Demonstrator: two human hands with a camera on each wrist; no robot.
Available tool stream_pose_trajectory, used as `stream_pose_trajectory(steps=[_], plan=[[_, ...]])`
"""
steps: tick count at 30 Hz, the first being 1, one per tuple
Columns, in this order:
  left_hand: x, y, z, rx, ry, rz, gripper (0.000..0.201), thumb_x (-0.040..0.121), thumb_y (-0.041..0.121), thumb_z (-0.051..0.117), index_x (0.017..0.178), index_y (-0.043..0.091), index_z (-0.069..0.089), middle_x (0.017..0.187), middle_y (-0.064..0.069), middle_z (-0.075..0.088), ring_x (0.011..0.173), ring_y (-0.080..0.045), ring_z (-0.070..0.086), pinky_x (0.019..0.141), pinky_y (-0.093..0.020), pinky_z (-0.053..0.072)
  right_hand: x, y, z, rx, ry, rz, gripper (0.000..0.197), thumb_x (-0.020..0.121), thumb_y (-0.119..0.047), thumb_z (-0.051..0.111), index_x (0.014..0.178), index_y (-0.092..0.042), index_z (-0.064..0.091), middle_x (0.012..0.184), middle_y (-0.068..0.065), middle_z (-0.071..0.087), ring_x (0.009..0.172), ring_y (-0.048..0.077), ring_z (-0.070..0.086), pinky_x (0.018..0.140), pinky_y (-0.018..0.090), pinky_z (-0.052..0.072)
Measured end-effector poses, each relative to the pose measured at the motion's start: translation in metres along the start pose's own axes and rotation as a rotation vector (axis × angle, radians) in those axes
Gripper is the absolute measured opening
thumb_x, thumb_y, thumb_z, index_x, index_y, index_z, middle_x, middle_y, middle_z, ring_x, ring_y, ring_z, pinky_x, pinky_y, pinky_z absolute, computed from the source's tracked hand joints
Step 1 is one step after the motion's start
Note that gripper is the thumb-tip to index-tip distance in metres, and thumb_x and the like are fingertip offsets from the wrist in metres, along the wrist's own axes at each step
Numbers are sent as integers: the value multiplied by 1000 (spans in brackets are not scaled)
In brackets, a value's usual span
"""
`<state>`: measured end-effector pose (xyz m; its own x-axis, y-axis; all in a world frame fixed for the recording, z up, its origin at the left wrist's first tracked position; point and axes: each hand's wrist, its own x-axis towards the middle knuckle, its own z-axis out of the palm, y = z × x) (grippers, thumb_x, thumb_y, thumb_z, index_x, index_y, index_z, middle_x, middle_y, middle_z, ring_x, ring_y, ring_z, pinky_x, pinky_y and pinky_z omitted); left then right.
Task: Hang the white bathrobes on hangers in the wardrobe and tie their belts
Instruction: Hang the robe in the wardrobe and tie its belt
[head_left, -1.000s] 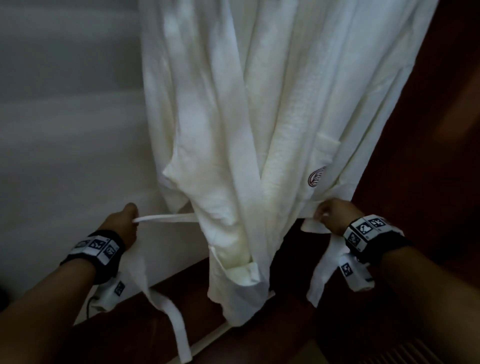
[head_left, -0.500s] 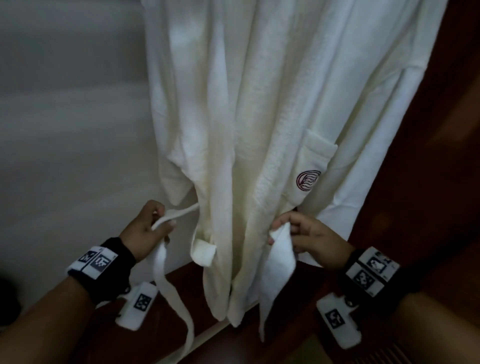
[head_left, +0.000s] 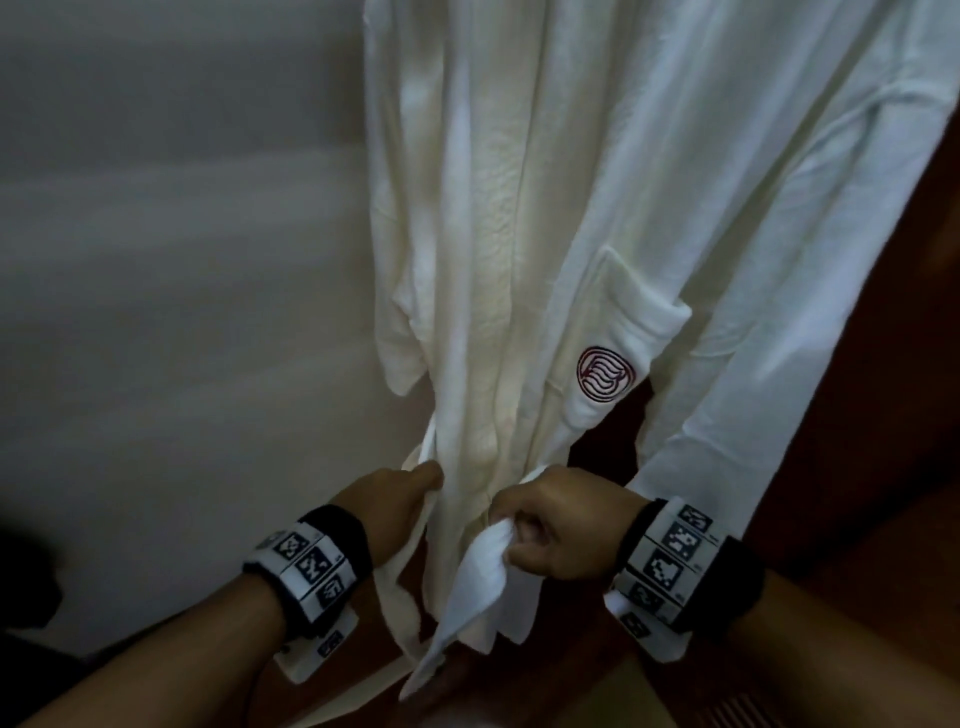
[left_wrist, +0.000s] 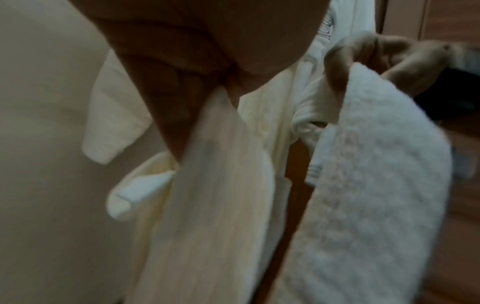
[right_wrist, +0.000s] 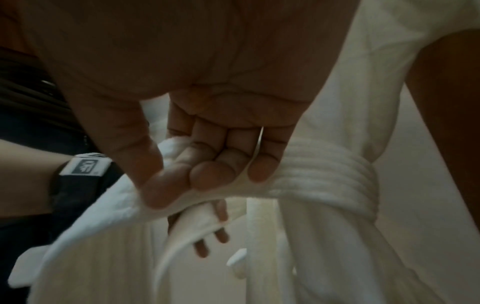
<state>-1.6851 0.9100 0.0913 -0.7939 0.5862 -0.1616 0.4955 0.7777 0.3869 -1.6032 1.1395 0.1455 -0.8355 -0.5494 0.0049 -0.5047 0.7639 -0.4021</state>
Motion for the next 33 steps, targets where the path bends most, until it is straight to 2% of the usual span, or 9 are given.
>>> stream_pose_trajectory(steps=[3, 6, 9, 12, 17, 24, 28, 31, 33], plan=[[3, -2, 1, -52, -14, 85, 36, 99, 19, 38, 133, 27, 48, 111, -7, 65, 90, -19, 65, 76, -19, 46, 0, -6, -1, 11, -31, -36, 20, 79, -25, 57, 97, -30, 66, 70, -18, 55, 66, -4, 48, 65, 23, 47], [8, 6, 3, -43, -71, 136, 45, 96, 19, 48, 141, 24, 44, 118, -5, 65, 101, -17, 63, 82, -15, 42, -1, -10, 0, 56, -26, -68, 26, 79, -17, 57, 99, -26, 71, 79, -13, 64, 71, -8, 46, 67, 13, 39], [12, 16, 1, -121, -56, 71, 35, 89, 40, 60, 120, 24, 64, 107, 1, 70, 94, -15, 65, 81, -21, 45, -2, -14, 1, 166, -30, -60, 24, 79, -19, 58, 98, -26, 71, 79, -15, 63, 72, -4, 55, 68, 20, 48], [16, 19, -5, -164, 1, 183, 23, 94, 41, 52, 99, 28, 70, 87, 9, 72, 78, -2, 65, 73, -10, 39, 0, -15, 1, 232, -10, -33, 18, 82, -25, 65, 99, -24, 71, 80, -8, 67, 74, 6, 63, 70, 30, 52], [21, 31, 5, -430, -123, 130, 33, 94, 25, 56, 61, 28, 61, 53, 17, 60, 53, 4, 58, 58, -9, 41, -3, -9, 3, 180, 33, 6, 19, 84, -38, 70, 101, -29, 70, 74, -14, 62, 68, 0, 57, 65, 16, 44], [6, 36, 19, -904, -276, 60, 27, 100, 9, 44, 77, 11, 59, 65, 13, 62, 64, 4, 56, 67, -12, 43, -7, 9, 4, 14, 101, 175, 21, 82, -46, 66, 93, -28, 66, 69, -14, 57, 69, 2, 55, 65, 27, 47], [3, 42, 20, -1051, -224, 101, 7, 70, 24, 68, 67, 17, 70, 69, 3, 64, 66, -5, 58, 65, -19, 45, -9, 20, 11, -35, 206, 266, 23, 80, -49, 61, 88, -27, 65, 67, -13, 55, 69, 2, 52, 64, 27, 46], [6, 36, 27, -999, -196, 143, 29, 71, 36, 69, 88, 13, 67, 80, 3, 66, 74, -8, 61, 69, -26, 47, -8, 33, 20, 12, 236, 425, 27, 80, -49, 59, 87, -24, 64, 71, -7, 62, 73, 8, 58, 68, 33, 51], [7, 37, 28, -822, -116, 190, 42, 71, 47, 68, 96, 13, 64, 87, -1, 68, 79, -11, 62, 72, -28, 50, -8, 41, 33, 177, 289, 475, 27, 81, -47, 58, 100, -28, 60, 75, -5, 65, 74, 8, 61, 74, 36, 53]])
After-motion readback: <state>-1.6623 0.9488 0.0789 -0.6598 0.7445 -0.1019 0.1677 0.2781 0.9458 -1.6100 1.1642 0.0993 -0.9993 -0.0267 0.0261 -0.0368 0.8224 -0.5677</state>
